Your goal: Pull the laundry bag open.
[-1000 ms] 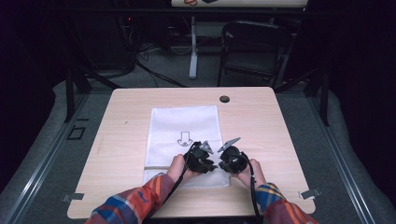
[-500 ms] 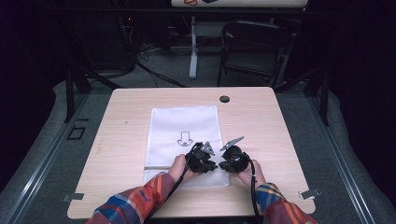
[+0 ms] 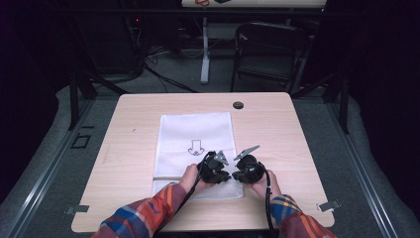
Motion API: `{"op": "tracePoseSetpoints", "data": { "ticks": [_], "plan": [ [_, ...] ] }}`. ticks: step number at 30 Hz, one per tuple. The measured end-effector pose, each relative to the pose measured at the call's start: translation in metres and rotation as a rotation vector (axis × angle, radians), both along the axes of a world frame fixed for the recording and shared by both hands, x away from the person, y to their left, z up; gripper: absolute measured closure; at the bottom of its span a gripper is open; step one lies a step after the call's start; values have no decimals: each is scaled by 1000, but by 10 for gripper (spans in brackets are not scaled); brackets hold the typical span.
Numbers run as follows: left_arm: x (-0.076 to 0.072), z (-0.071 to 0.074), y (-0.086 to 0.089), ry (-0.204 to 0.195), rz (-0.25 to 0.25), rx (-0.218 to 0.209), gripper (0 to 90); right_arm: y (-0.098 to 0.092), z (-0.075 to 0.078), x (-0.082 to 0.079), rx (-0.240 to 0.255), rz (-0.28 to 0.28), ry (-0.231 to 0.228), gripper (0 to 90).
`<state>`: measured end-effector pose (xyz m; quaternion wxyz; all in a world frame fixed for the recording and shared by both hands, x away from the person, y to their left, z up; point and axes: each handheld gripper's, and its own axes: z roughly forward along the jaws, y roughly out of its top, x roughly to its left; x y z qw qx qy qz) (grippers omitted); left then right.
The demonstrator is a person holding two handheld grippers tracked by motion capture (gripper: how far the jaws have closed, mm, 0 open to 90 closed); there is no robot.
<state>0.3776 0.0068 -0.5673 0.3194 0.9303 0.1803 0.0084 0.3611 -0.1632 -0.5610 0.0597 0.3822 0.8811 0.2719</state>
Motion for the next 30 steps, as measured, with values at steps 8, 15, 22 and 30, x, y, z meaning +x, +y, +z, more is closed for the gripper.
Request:
{"op": "tracePoseSetpoints", "data": {
  "ticks": [8,15,22,30],
  "plan": [
    [0,2,1,3,1,15,821,1,0,0,-3,-15,-4,900],
    [1,2,3,16,-5,13,821,0,0,0,-10,-20,1,900],
    [2,3,7,23,-1,10,821,1,0,-1,1,-32,2,900],
    [3,3,8,38,-5,10,812,2,0,-2,-14,-30,3,900]
  ]
}}
